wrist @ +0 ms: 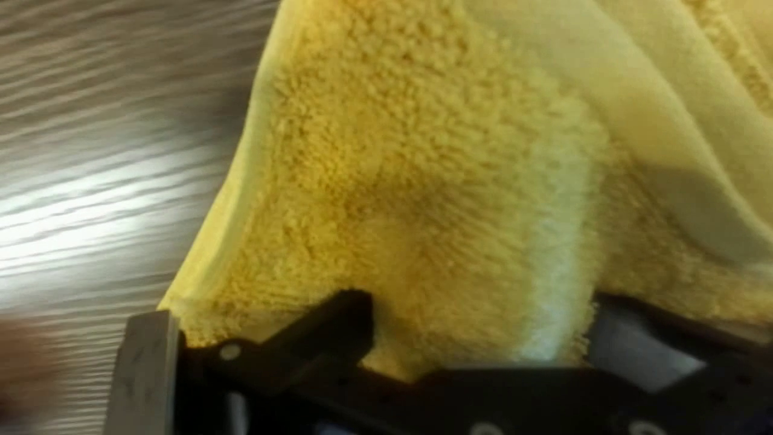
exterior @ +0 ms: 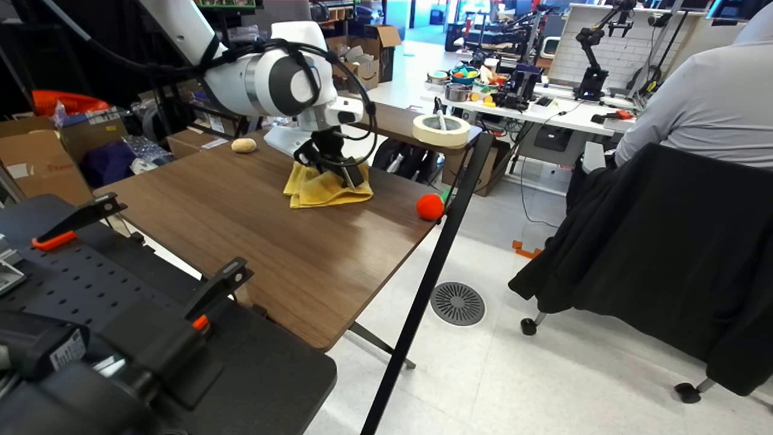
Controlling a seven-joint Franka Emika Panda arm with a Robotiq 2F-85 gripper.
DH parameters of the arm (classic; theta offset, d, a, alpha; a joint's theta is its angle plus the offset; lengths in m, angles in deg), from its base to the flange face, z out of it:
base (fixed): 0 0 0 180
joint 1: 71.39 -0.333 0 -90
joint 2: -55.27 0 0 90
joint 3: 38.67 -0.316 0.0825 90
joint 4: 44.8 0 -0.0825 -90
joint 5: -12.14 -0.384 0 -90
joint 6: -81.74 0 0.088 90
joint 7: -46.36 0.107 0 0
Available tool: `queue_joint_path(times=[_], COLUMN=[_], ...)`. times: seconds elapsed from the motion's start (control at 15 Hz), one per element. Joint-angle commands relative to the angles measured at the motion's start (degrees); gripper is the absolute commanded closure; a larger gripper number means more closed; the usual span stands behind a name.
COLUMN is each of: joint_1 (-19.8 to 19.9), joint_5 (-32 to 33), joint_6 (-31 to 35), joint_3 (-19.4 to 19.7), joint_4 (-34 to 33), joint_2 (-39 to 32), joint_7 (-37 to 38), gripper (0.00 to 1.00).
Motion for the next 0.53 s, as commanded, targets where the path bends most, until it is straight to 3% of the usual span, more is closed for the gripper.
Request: queue_joint_path(times=[0.0, 0.27, 0.47], joint_1=[2.6, 2.1, 0.2], joint_5=[0.4, 2.3, 5.5], joint_6=[-3.3, -10.3, -11.1], joint_3=[5.2, 7.9, 5.6], joint_4=[-2.2, -0.7, 4.5], joint_2=[-5.0, -3.7, 0.3], joint_7=[3.7, 6.0, 2.4], gripper=[0.00, 0.00, 0.00])
